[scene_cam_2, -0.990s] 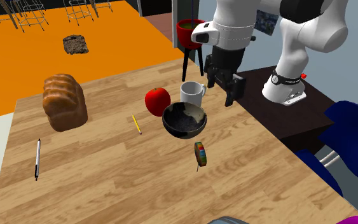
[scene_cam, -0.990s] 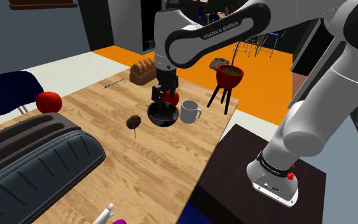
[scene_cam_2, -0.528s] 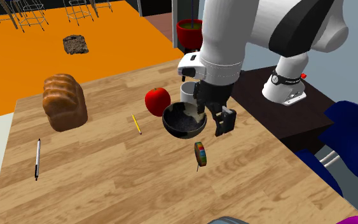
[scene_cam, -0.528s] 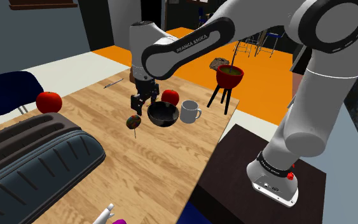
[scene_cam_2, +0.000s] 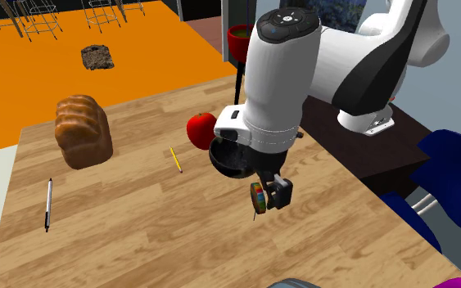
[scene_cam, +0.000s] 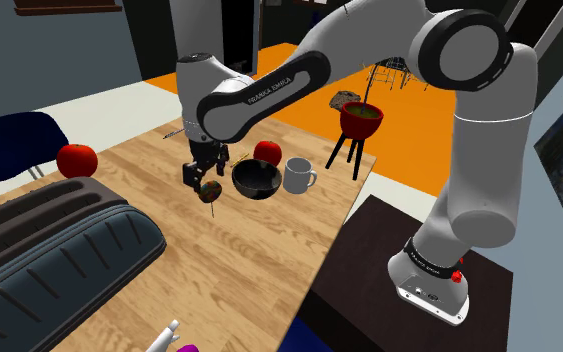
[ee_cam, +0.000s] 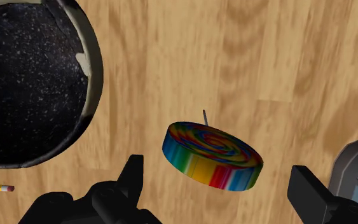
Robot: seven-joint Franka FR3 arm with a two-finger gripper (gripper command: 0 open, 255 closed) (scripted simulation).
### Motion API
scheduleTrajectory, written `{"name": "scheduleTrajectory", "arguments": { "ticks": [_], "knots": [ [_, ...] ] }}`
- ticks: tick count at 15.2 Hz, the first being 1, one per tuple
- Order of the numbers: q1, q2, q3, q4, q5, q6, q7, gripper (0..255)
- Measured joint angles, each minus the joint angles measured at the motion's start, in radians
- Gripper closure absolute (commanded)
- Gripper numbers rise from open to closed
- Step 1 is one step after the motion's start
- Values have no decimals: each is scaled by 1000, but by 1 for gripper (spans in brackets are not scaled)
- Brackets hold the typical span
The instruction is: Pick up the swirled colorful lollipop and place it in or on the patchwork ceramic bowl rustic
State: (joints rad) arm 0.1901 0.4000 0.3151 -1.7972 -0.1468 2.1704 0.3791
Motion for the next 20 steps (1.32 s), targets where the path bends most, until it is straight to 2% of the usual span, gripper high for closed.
{"name": "scheduleTrajectory", "arguments": {
  "ticks": [5, 11, 12, 20],
  "knots": [
    [6, 39, -8, -15, -16, 52, 9, 0],
    [7, 42, -8, -18, -17, 59, 11, 0],
    [7, 42, -8, -18, -17, 59, 11, 255],
    [7, 42, -8, -19, -18, 59, 12, 255]
  ]
}}
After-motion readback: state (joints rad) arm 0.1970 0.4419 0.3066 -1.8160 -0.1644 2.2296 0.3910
